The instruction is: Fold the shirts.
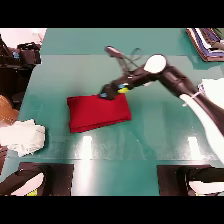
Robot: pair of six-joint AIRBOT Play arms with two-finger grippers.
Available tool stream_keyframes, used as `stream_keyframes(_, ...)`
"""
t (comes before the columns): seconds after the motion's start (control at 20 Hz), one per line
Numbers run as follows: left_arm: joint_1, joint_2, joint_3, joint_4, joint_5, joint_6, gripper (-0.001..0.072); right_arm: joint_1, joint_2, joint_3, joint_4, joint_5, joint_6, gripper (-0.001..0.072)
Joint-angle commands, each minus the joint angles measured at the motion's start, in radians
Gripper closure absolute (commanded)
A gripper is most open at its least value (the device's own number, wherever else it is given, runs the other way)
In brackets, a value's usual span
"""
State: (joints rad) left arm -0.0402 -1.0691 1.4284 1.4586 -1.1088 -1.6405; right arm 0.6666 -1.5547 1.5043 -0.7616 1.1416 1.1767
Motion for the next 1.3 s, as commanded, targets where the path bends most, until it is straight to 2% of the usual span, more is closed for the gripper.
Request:
stream_keyframes(0.0, 0.005, 0.002, 0.000, -0.004, -0.005, -0.001, 0.0685, -0.208, 0.076, -0.218, -0.122, 0.017, 0.059, 0.0224)
stream_keyframes(0.05, 0.005, 0.002, 0.000, -0.010, -0.002, -0.001, 0.0684, -0.268, 0.076, -0.269, -0.121, 0.013, 0.066, 0.0037)
stream_keyframes(0.1, 0.005, 0.002, 0.000, -0.016, 0.001, 0.000, 0.0685, -0.316, 0.068, -0.306, -0.116, 0.011, 0.072, 0.0013)
stream_keyframes(0.25, 0.005, 0.002, 0.000, -0.028, 0.009, 0.000, 0.0684, -0.391, -0.015, -0.357, -0.029, 0.031, 0.071, 0.0020)
stream_keyframes(0.3, 0.005, 0.002, 0.000, -0.028, 0.016, 0.000, 0.0684, -0.388, -0.055, -0.351, 0.007, 0.045, 0.063, 0.0045)
stream_keyframes(0.55, 0.005, 0.002, 0.000, -0.029, 0.035, 0.000, 0.0685, -0.261, -0.234, -0.218, 0.150, 0.066, 0.038, 0.0068)
stream_keyframes(0.65, 0.005, 0.002, 0.000, -0.030, 0.035, -0.001, 0.0684, -0.188, -0.287, -0.141, 0.168, 0.075, 0.038, 0.0134)
stream_keyframes(0.7, 0.005, 0.002, 0.000, -0.033, 0.035, -0.001, 0.0684, -0.151, -0.307, -0.105, 0.167, 0.070, 0.038, 0.0142)
stream_keyframes(0.75, 0.005, 0.002, 0.000, -0.047, 0.035, -0.001, 0.0685, -0.123, -0.322, -0.073, 0.167, 0.062, 0.038, 0.0248)
stream_keyframes(0.8, 0.005, 0.001, 0.000, -0.062, 0.035, -0.001, 0.0684, -0.099, -0.333, -0.042, 0.163, 0.049, 0.035, 0.0386)
stream_keyframes(0.95, -0.012, 0.001, -0.010, -0.089, 0.036, -0.001, 0.0685, -0.079, -0.338, 0.034, 0.158, 0.018, 0.003, 0.0689)
stream_keyframes(1.15, -0.119, -0.003, -0.025, -0.090, 0.052, -0.002, 0.0685, -0.186, -0.313, 0.146, 0.149, 0.059, 0.025, 0.0697)
stream_keyframes(1.25, -0.175, -0.003, -0.025, -0.090, 0.070, -0.002, 0.0685, -0.298, -0.255, 0.167, 0.076, 0.055, 0.068, 0.0698)
